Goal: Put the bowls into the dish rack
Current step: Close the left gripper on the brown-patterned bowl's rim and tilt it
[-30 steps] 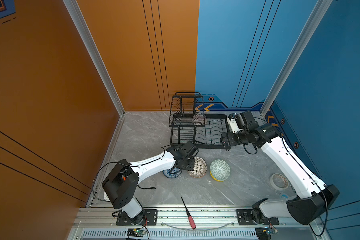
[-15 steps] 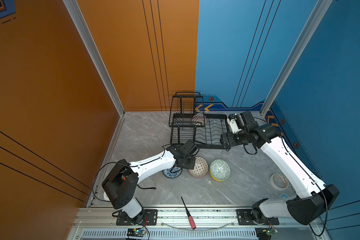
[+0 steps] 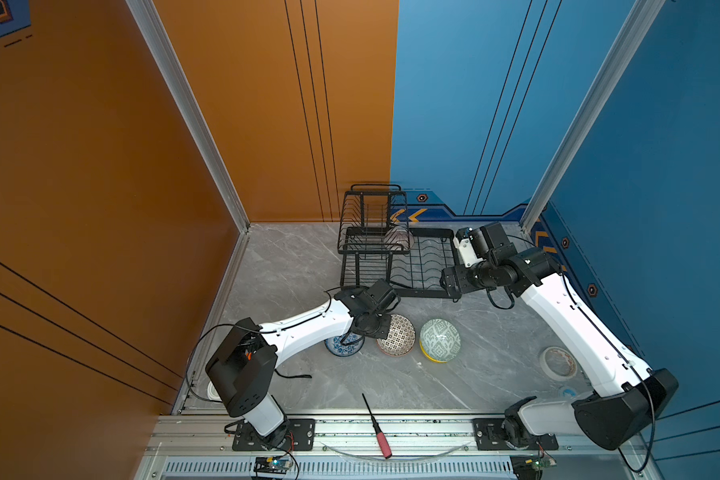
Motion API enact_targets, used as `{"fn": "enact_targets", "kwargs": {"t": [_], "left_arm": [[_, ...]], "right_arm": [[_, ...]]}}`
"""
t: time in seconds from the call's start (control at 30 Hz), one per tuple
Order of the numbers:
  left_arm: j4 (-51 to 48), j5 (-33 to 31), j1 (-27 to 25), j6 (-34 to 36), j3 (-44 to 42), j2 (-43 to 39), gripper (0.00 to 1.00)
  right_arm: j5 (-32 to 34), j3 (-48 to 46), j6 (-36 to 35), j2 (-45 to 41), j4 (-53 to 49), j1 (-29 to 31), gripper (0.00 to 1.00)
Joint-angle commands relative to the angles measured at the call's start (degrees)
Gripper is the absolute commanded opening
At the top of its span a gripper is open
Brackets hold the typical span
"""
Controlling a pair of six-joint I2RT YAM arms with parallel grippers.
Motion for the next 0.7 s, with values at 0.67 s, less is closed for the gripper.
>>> {"fn": "enact_targets", "kwargs": {"t": [0.67], "left_arm": [[-5.67,-3.69,-2.39,2.77,6.32,4.08,0.17]], "right_arm": [[-0.47,-2.40,-0.96,-2.16,0.69,-1.33,1.00]]}}
